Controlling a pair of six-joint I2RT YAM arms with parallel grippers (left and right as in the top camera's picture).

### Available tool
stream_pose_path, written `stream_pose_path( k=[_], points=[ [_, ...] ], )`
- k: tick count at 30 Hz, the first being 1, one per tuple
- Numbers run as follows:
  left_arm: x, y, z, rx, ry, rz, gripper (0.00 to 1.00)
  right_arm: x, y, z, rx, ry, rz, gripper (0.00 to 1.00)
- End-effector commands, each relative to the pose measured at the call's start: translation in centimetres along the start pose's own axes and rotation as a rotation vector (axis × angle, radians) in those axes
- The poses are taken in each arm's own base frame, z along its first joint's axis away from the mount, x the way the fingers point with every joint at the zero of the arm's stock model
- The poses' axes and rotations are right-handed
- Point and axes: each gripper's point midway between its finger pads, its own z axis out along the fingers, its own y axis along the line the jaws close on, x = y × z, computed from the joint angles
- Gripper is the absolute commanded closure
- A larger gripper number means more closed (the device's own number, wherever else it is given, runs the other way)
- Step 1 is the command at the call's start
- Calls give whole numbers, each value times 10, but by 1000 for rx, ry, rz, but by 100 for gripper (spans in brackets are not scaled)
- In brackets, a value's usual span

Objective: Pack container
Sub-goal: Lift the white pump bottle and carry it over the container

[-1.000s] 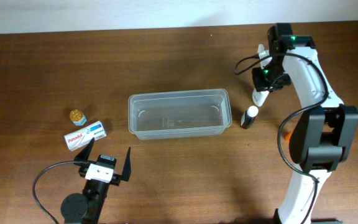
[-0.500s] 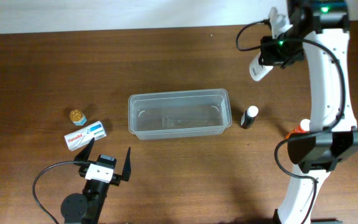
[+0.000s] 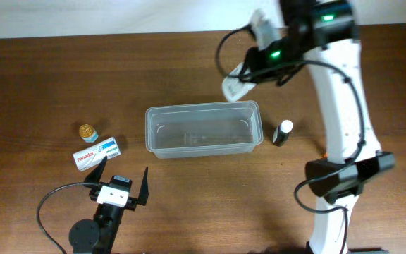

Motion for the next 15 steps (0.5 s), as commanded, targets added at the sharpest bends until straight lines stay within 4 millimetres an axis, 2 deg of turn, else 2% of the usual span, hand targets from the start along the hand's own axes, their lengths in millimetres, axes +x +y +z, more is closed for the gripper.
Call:
stream_pose_path(
  k=[1, 9, 15],
  points=[
    [2, 1, 0, -5, 3, 11, 1, 19, -9, 16, 157, 78, 35, 83],
    [2, 1, 0, -6, 3, 11, 1, 33, -39, 57, 387, 148, 124, 83],
    [2, 1, 0, -5, 3, 11, 1, 40, -57, 87, 423, 166, 184, 83]
  ],
)
